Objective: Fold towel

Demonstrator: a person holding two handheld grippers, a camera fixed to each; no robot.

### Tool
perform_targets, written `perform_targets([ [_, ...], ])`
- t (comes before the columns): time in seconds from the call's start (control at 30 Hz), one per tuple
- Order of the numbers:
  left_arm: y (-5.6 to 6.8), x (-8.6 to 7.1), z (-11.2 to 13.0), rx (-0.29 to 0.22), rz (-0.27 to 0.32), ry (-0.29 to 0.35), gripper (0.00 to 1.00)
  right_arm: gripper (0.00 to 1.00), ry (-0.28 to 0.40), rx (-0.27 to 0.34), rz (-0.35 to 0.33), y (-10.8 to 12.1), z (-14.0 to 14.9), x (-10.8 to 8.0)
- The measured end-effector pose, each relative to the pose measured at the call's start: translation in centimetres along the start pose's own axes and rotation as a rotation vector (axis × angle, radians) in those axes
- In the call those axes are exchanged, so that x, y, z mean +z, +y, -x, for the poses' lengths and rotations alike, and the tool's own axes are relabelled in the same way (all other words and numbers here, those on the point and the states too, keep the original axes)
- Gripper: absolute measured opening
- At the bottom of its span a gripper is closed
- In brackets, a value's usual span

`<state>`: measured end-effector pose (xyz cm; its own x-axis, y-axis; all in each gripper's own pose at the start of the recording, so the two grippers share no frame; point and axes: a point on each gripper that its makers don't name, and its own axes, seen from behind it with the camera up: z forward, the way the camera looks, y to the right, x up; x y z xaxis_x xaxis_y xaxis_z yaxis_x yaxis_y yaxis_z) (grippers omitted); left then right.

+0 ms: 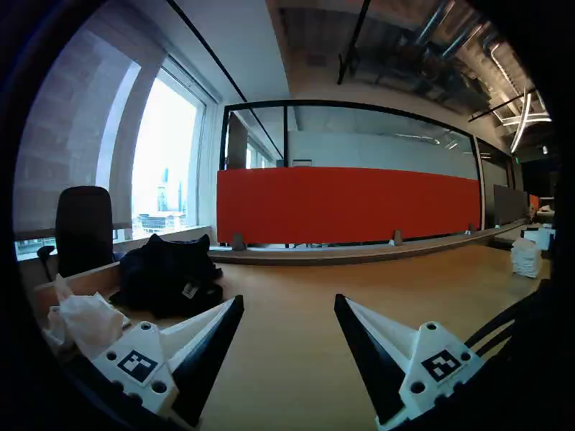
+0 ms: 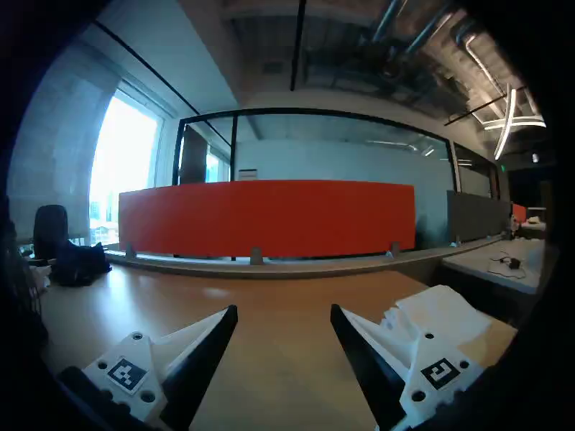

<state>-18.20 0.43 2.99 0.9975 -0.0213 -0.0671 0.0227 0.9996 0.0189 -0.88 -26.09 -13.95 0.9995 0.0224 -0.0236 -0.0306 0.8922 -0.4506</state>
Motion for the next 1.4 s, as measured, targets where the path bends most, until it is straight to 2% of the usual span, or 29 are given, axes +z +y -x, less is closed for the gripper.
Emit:
perform_targets([
  [0.37, 0.0, 0.0, 0.0, 0.0, 0.0, 0.0, 0.94, 1.0, 0.006, 0.027, 0.014, 0.3, 0.2, 0.3],
  [0.67, 0.0, 0.0, 0.0, 0.0, 0.0, 0.0, 0.94, 1.0, -0.001, 0.0, 0.015, -0.3, 1.0, 0.7],
  [0.97, 0.0, -0.1, 0.0, 0.0, 0.0, 0.0, 0.94, 1.0, -0.007, -0.001, 0.024, -0.6, 1.9, 0.9],
  [1.4, -0.1, 0.0, 0.0, 0.0, 0.0, 0.0, 0.93, 1.0, 0.012, -0.016, 0.023, -1.3, 1.8, 1.1],
])
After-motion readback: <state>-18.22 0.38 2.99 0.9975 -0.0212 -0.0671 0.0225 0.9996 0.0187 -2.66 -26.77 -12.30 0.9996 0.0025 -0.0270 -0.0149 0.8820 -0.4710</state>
